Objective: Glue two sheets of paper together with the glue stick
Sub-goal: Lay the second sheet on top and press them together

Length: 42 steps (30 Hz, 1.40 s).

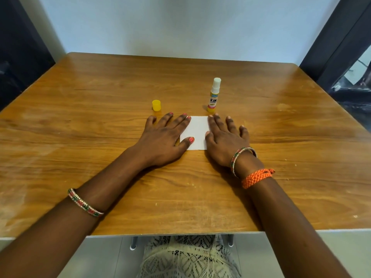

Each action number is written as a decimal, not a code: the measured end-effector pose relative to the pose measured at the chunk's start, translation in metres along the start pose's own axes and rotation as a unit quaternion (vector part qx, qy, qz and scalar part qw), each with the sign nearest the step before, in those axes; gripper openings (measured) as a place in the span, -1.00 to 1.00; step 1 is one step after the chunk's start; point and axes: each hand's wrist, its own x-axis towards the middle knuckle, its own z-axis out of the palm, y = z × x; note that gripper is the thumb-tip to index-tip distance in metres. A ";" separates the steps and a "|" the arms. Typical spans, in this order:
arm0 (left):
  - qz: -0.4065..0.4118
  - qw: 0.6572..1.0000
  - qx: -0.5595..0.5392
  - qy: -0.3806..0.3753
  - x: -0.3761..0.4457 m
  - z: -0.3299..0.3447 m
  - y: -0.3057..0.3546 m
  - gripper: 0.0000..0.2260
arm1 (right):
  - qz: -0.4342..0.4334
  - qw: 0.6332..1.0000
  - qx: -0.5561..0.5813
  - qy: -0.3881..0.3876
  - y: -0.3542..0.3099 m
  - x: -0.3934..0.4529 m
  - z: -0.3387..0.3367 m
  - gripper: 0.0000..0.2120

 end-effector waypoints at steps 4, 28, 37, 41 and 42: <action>-0.020 1.000 -0.011 -0.014 0.000 -0.001 0.002 -0.41 | 0.014 1.000 -0.004 -0.001 0.002 -0.010 0.001 -0.46; -0.048 0.999 -0.015 -0.011 0.001 0.000 0.003 -0.32 | 0.103 0.978 0.118 0.135 -0.003 -0.028 0.004 -0.57; -0.046 0.999 -0.021 -0.009 0.001 0.000 0.003 -0.33 | 0.073 0.976 0.174 0.110 0.000 -0.030 0.000 -0.59; -0.036 0.999 -0.023 -0.003 0.001 0.002 0.001 -0.35 | 0.056 0.980 0.163 0.101 -0.001 -0.031 -0.001 -0.57; -0.034 0.999 -0.023 -0.003 0.001 0.002 0.001 -0.34 | 0.045 0.980 0.166 0.097 -0.002 -0.033 -0.002 -0.55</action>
